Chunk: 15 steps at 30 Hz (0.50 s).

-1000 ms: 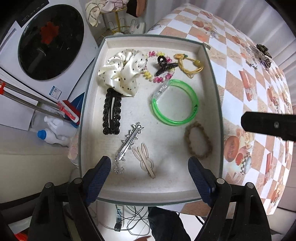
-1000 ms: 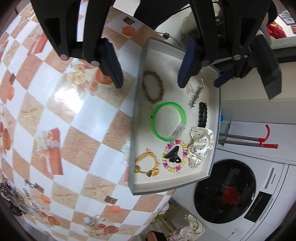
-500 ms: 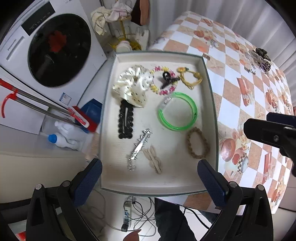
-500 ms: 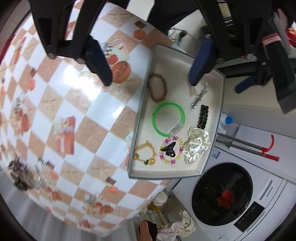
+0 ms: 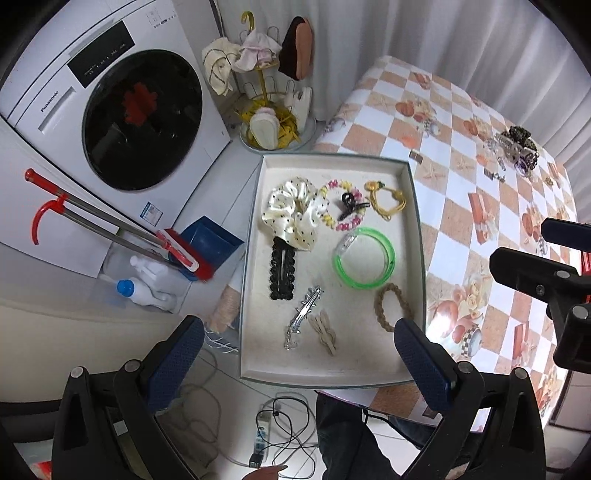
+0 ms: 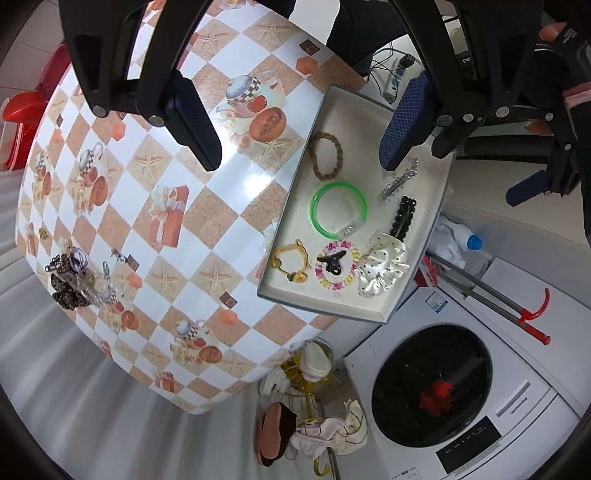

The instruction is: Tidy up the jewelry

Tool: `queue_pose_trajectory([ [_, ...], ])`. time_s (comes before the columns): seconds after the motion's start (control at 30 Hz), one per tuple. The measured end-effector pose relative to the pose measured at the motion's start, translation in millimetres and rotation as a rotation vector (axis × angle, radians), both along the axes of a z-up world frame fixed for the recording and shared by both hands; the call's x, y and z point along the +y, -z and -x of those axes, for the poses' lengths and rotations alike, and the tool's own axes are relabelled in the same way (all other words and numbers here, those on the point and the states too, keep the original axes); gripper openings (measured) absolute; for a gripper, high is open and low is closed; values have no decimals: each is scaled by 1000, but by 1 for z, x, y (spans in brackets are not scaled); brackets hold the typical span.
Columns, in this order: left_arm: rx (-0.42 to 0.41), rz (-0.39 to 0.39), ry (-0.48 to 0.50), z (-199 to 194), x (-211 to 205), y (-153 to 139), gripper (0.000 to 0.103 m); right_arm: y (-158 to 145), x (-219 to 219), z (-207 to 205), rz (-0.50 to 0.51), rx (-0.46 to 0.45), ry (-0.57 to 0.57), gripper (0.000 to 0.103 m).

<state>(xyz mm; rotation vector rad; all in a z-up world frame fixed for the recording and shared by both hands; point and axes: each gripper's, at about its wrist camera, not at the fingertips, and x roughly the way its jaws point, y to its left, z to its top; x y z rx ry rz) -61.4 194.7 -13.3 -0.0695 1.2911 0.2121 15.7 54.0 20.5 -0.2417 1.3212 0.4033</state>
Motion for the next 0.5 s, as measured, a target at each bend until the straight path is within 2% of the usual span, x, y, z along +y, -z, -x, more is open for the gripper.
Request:
queue_pose_trajectory([
  [0.5, -4, 2, 5, -1, -4, -17, 103, -19, 2, -2, 19, -29, -4, 89],
])
